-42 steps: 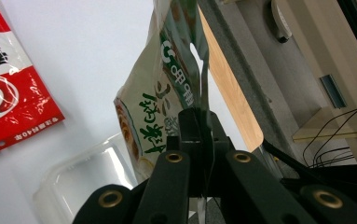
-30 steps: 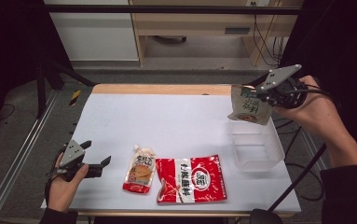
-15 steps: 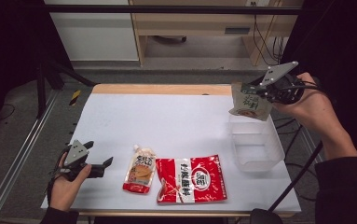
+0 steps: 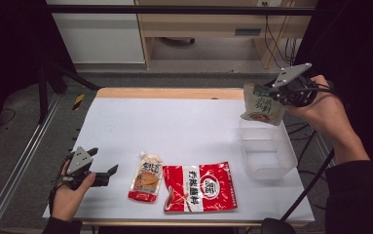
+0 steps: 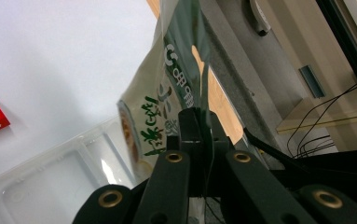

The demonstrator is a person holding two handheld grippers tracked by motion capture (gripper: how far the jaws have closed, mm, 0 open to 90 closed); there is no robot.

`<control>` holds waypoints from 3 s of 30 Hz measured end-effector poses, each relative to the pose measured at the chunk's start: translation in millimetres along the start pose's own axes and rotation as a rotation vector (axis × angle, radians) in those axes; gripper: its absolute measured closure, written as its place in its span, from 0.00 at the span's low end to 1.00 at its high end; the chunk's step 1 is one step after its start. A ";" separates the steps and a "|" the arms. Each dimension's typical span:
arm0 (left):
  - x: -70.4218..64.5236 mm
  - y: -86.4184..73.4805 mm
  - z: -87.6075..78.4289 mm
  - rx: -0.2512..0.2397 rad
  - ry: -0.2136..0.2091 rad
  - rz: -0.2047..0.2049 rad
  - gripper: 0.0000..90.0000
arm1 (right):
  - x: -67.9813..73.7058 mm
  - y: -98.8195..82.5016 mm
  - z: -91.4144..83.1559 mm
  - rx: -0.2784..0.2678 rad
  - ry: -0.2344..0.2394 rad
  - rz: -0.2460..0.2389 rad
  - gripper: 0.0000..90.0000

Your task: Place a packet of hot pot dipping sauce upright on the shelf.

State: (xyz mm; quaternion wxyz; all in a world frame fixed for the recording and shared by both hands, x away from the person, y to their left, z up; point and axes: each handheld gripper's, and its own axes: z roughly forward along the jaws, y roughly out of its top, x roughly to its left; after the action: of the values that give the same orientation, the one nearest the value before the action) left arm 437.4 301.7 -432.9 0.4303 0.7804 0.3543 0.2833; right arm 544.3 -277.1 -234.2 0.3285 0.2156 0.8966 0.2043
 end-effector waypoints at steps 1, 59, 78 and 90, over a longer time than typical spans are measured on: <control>0.3 0.1 0.0 -0.001 0.000 -0.002 0.07 | -0.5 -0.4 0.8 0.004 0.001 0.006 1.00; -14.4 7.6 9.4 0.013 -0.020 0.062 0.07 | -21.5 -69.3 112.2 0.140 0.139 0.154 0.97; -14.2 6.9 8.8 0.015 -0.010 0.051 0.07 | 0.5 -45.2 78.8 0.095 -0.033 0.207 0.29; -17.2 7.6 10.2 0.021 -0.015 0.067 0.07 | 6.7 -52.9 86.7 0.118 -0.020 0.238 0.26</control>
State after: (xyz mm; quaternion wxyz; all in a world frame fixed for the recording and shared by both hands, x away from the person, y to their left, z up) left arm 437.3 280.3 -433.4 0.4149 0.7985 0.3276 0.2880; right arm 585.0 -297.7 -325.2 0.2976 0.3412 0.8719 0.1866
